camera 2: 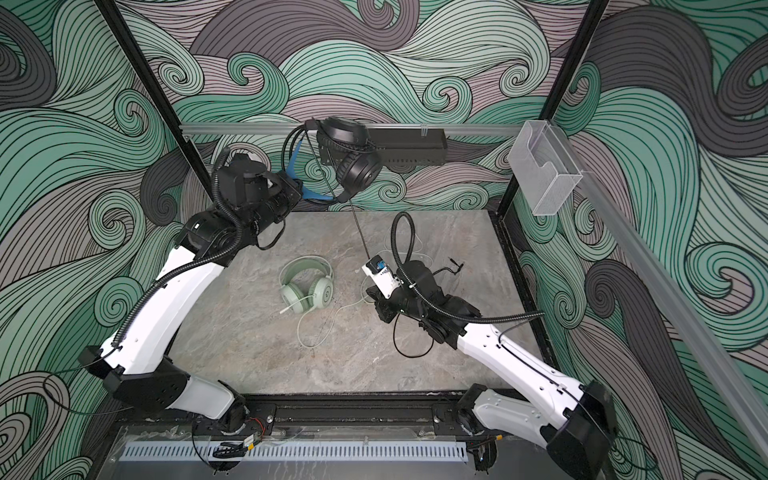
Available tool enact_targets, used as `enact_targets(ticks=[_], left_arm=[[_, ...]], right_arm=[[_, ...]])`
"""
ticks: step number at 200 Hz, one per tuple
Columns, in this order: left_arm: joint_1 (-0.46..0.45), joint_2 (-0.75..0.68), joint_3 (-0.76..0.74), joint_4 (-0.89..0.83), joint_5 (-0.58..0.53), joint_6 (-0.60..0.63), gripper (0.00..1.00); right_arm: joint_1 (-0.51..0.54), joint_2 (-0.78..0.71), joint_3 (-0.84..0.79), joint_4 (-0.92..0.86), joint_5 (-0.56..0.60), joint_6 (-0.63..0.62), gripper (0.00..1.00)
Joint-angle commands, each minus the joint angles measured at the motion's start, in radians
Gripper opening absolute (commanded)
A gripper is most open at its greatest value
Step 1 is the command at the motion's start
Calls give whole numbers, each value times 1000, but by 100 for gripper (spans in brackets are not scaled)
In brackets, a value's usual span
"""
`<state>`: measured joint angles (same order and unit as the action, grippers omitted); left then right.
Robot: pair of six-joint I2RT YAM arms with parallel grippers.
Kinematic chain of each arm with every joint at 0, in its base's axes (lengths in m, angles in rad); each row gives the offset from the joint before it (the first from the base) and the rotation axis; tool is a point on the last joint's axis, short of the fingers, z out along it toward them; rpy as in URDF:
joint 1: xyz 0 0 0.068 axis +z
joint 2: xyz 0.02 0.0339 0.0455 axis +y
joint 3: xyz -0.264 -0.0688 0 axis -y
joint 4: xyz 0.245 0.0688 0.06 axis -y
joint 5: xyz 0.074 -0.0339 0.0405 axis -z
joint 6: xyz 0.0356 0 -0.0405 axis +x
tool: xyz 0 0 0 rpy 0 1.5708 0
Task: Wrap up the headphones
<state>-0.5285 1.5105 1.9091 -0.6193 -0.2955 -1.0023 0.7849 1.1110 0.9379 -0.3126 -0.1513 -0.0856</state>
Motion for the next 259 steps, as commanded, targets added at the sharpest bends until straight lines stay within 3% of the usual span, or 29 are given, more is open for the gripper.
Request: enact_targets(ticks=[1, 62, 123, 156, 177, 216, 259], left_arm=[[15, 2, 73, 132, -85, -78, 0], [-28, 16, -53, 107, -360, 193, 0], [-97, -81, -313, 235, -475, 568, 0], [-129, -173, -424, 320, -357, 865, 0], [-134, -207, -439, 261, -257, 997, 0], [-137, -238, -408, 82, -86, 1120, 0], [-140, -267, -385, -73, 134, 1158, 0]], right_arm=[[62, 33, 49, -117, 86, -60, 0], [188, 51, 215, -222, 134, -122, 0], [198, 112, 511, -443, 314, -268, 0], [199, 140, 625, -494, 400, -408, 1], [199, 161, 674, -506, 498, -509, 3], [198, 180, 688, -475, 586, -648, 4], [198, 175, 661, -419, 639, -790, 6]])
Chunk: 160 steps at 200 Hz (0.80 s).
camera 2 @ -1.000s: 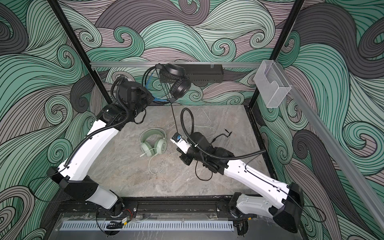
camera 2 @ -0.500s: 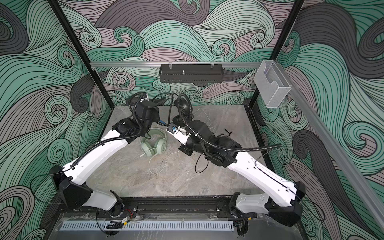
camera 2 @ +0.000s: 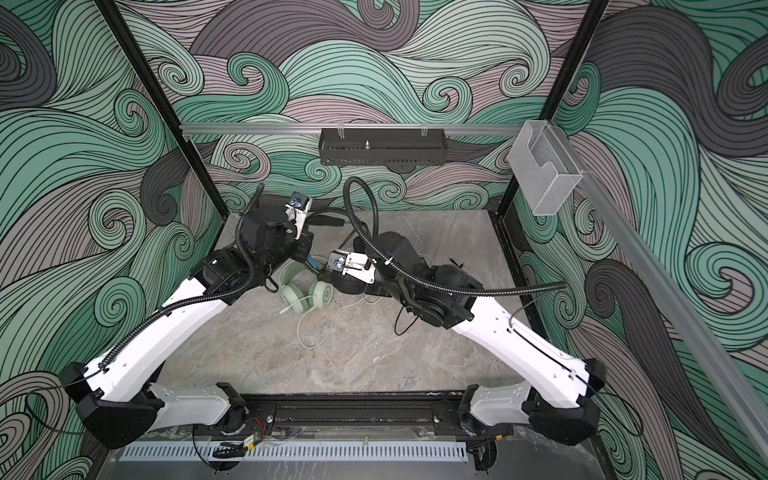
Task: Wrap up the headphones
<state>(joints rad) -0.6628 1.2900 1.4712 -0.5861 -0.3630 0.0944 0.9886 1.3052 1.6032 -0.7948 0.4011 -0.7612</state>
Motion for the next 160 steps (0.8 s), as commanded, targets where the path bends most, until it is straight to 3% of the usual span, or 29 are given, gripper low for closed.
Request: enact_targets(ticks=[1, 39, 73, 123, 160], left_arm=[[-6, -47, 53, -108, 206, 62, 0], [-6, -51, 78, -204, 340, 88, 0], [-6, -80, 69, -184, 379, 78, 0], [-6, -114, 38, -125, 392, -40, 0], [-6, -135, 39, -90, 414, -85, 0]], right_arm=[[-5, -20, -7, 66, 87, -118, 7], [-5, -26, -23, 119, 118, -198, 9], [-14, -27, -62, 148, 116, -188, 9], [-106, -75, -139, 196, 22, -25, 12], [-203, -128, -209, 261, -141, 88, 14]])
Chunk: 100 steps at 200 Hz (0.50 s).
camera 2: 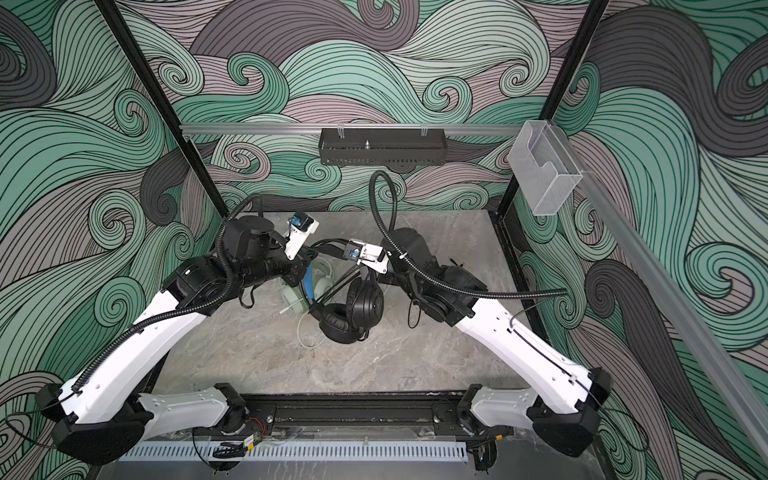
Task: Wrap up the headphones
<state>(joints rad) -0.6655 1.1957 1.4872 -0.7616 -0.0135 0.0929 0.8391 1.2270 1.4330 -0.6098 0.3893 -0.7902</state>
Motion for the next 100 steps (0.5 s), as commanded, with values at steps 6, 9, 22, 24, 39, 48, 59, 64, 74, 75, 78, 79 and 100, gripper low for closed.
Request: enact_targets(ticks=[6, 9, 22, 24, 39, 48, 59, 64, 74, 75, 78, 79, 100], left_arm=[[-3, -43, 30, 90, 73, -93, 0], [-3, -44, 34, 93, 77, -99, 0], [-3, -44, 62, 99, 96, -126, 0], [-3, -43, 66, 99, 99, -130, 0], [-3, -35, 107, 110, 120, -171, 0], [-3, -29, 133, 116, 128, -200, 0], [-3, -17, 172, 122, 150, -235, 0], [-3, -10, 191, 123, 162, -247, 0], [-3, 5, 228, 128, 180, -269, 0], [-3, 7, 232, 128, 181, -271, 0], [-3, 10, 243, 129, 187, -274, 0], [-3, 12, 246, 129, 187, -275, 0], [-3, 45, 320, 122, 201, -302, 0]], right_arm=[[-73, -61, -55, 95, -168, 146, 15], [-83, -68, -63, 106, -188, 161, 16], [-126, -88, -93, 162, -273, 239, 18], [-136, -90, -97, 169, -287, 251, 18], [-183, -99, -122, 221, -396, 349, 21], [-193, -101, -137, 245, -435, 394, 22], [-214, -97, -152, 299, -497, 460, 22], [-226, -97, -162, 321, -523, 502, 22], [-247, -99, -186, 374, -577, 577, 23], [-248, -99, -188, 380, -580, 584, 23], [-254, -98, -195, 395, -592, 601, 24], [-255, -98, -197, 401, -597, 608, 24], [-286, -93, -238, 502, -667, 730, 27]])
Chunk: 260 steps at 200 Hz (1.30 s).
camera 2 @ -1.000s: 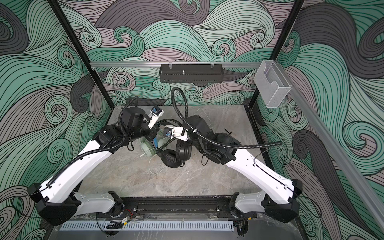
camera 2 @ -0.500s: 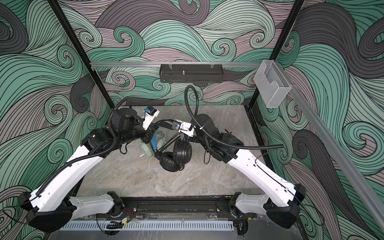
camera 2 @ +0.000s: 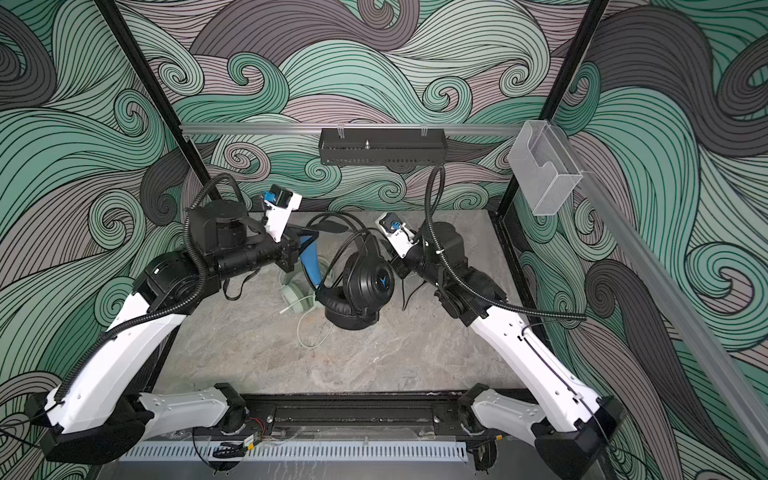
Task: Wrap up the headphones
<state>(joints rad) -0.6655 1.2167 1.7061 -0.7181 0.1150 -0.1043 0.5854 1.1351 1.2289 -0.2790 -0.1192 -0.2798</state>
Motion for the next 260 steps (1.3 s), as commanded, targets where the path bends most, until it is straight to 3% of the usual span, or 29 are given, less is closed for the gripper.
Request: enact_targets(ticks=[1, 63, 118, 150, 176, 260], left_arm=[[-3, 26, 105, 78, 72, -106, 0], [-1, 100, 293, 89, 45, -236, 0], [13, 121, 336, 170, 70, -358, 0], [15, 135, 358, 229, 79, -427, 0], [18, 146, 374, 269, 19, -470, 0], [24, 127, 288, 432, -177, -591, 0]], right_arm=[[-34, 0, -35, 175, -163, 223, 27], [-55, 9, -156, 294, -264, 364, 31], [-57, 32, -228, 294, -254, 389, 16], [-58, 49, -253, 325, -274, 406, 24], [-58, 55, -282, 368, -300, 438, 29], [-56, 42, -373, 416, -364, 512, 20]])
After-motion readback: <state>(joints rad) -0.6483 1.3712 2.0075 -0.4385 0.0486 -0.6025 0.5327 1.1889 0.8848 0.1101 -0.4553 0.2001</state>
